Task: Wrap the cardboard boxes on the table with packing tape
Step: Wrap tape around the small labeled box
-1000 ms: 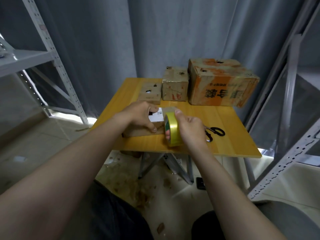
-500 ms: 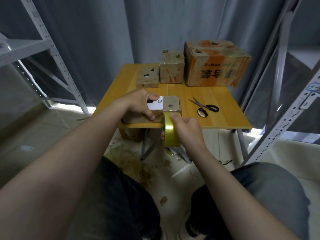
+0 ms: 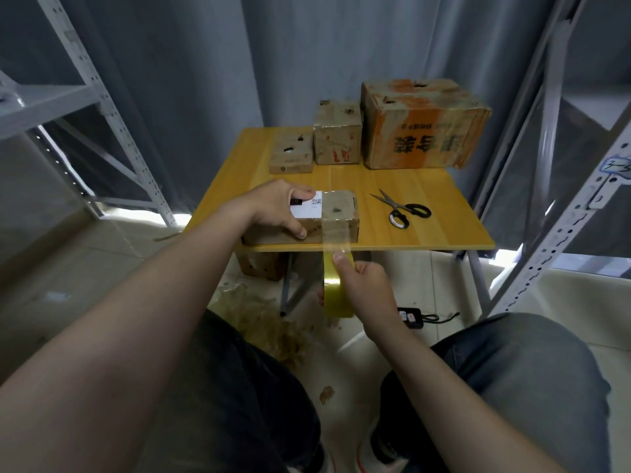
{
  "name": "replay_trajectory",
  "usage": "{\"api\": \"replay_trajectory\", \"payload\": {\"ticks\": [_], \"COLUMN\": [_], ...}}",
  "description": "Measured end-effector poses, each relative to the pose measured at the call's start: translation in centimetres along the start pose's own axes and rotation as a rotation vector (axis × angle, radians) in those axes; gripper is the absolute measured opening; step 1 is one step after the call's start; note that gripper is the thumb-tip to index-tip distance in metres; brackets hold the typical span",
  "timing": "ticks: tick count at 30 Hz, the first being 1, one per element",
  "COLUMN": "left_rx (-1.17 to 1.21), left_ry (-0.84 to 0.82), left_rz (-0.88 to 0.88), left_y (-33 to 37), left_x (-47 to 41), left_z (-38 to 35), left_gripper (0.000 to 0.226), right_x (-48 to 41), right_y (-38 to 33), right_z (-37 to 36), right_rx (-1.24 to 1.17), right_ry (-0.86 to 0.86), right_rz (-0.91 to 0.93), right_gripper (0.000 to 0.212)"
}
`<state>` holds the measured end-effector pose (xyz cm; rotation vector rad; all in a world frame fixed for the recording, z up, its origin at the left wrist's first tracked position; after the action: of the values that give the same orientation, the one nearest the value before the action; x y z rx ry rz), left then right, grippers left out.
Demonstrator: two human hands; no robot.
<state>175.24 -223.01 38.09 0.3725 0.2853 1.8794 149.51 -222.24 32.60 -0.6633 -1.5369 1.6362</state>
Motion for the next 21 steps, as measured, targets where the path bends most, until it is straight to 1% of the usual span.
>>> {"api": "replay_trajectory", "payload": {"ticks": [3, 4, 7, 8, 10, 11, 12, 13, 14, 15, 16, 17, 18, 19, 20, 21], "left_rx": [0.005, -0.027, -0.301, -0.346, -0.292, -0.261, -0.249, -0.235, -0.178, -0.043, 0.175, 0.421, 0.638, 0.789, 0.883, 0.964], "left_ry": [-0.002, 0.003, 0.057, 0.082, 0.144, 0.205, 0.314, 0.469, 0.621, 0.691, 0.647, 0.500, 0.318, 0.173, 0.098, 0.086], "left_rz": [-0.004, -0.002, 0.026, 0.035, 0.045, 0.049, 0.045, 0.035, 0.048, 0.105, 0.200, 0.315, 0.406, 0.461, 0.476, 0.478], "left_y": [0.0, 0.2, 1.5, 2.0, 3.1, 3.8, 4.4, 4.9, 5.2, 5.4, 5.8, 6.2, 6.5, 6.7, 6.8, 7.1], "left_x": [0.1, 0.2, 1.1, 1.6, 3.3, 4.4, 5.7, 7.0, 8.2, 9.2, 10.0, 10.4, 10.5, 10.5, 10.4, 10.2], "left_z": [-0.2, -0.2, -0.5, -0.7, -1.3, -1.7, -2.3, -3.2, -4.4, -5.5, -6.5, -7.5, -8.5, -9.1, -9.5, -9.8], "left_gripper": [0.107, 0.107, 0.109, 0.112, 0.125, 0.126, 0.116, 0.096, 0.071, 0.047, 0.030, 0.023, 0.028, 0.036, 0.041, 0.041], "right_x": [-0.3, -0.4, -0.6, -0.6, -0.8, -0.8, -0.8, -0.9, -1.0, -1.2, -1.4, -1.5, -1.7, -2.0, -2.2, -2.5], "right_y": [0.3, 0.3, 0.1, 0.1, 0.2, 0.2, 0.2, 0.2, 0.3, 0.5, 0.6, 0.5, 0.5, 0.4, 0.4, 0.3], "right_z": [-0.3, -0.3, -0.4, -0.3, -0.3, -0.3, -0.3, -0.3, -0.3, -0.3, -0.4, -0.5, -0.6, -0.7, -0.7, -0.5], "right_rx": [-0.017, -0.022, -0.048, -0.056, -0.062, -0.066, -0.073, -0.080, -0.085, -0.085, -0.080, -0.077, -0.077, -0.084, -0.097, -0.096], "right_ry": [-0.002, -0.008, -0.025, -0.030, -0.042, -0.048, -0.056, -0.065, -0.069, -0.064, -0.052, -0.039, -0.032, -0.040, -0.054, -0.070], "right_rz": [-0.042, -0.056, -0.080, -0.080, -0.079, -0.082, -0.086, -0.090, -0.098, -0.108, -0.119, -0.133, -0.155, -0.185, -0.224, -0.261], "right_gripper": [0.070, 0.067, 0.064, 0.064, 0.064, 0.064, 0.064, 0.065, 0.066, 0.065, 0.061, 0.055, 0.047, 0.042, 0.042, 0.044]}}
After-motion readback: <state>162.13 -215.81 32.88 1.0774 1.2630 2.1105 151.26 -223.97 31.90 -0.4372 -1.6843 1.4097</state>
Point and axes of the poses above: each hand's wrist, its own x-axis away from the middle knuckle, its own z-axis out of the back of the hand, y = z × x, the point moved 1 cm from there along -x, towards the middle knuckle, and after that the axes turned 1 degree about z, right-handed, at the moved point
